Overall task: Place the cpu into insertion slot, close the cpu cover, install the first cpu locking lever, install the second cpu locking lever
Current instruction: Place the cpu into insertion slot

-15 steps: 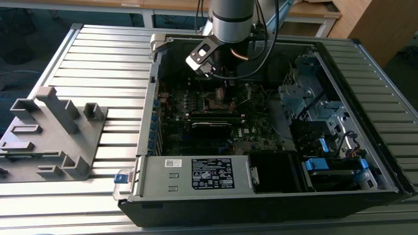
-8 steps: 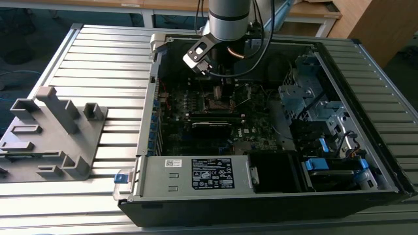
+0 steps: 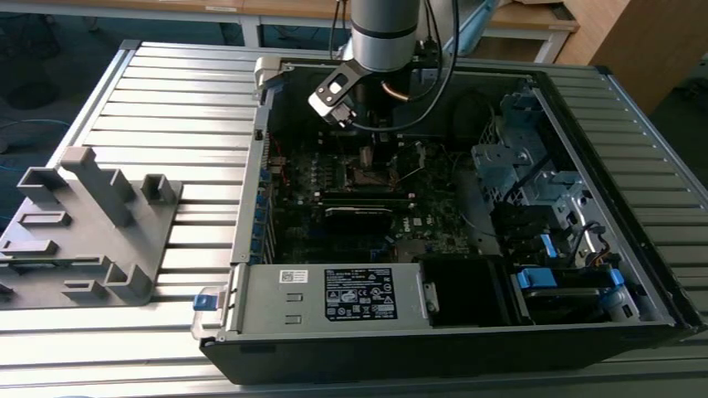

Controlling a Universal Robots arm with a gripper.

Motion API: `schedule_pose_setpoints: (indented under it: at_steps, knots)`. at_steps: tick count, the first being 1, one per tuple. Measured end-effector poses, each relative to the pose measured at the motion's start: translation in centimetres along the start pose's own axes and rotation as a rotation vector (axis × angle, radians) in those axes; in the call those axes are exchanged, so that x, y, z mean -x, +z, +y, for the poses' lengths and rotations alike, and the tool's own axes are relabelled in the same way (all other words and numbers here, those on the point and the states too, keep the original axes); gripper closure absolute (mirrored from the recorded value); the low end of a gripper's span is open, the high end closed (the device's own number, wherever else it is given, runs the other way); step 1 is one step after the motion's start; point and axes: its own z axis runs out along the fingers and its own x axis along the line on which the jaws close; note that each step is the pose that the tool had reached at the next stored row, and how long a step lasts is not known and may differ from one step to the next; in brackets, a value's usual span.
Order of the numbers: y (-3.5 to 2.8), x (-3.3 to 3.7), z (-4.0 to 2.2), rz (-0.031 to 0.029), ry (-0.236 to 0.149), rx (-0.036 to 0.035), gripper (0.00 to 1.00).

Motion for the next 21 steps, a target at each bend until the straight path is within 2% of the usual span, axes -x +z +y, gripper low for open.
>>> schedule_pose_setpoints:
  at_steps: [10,14,21]
  knots:
    - [0.52,0.59,-0.04,0.0006,0.000,0.0000,0.46]
    - [0.90,0.61,-0.08,0.0005,0.000,-0.0002,0.46]
    - [1.02,0.61,-0.09,0.0004,0.000,-0.0003,0.46]
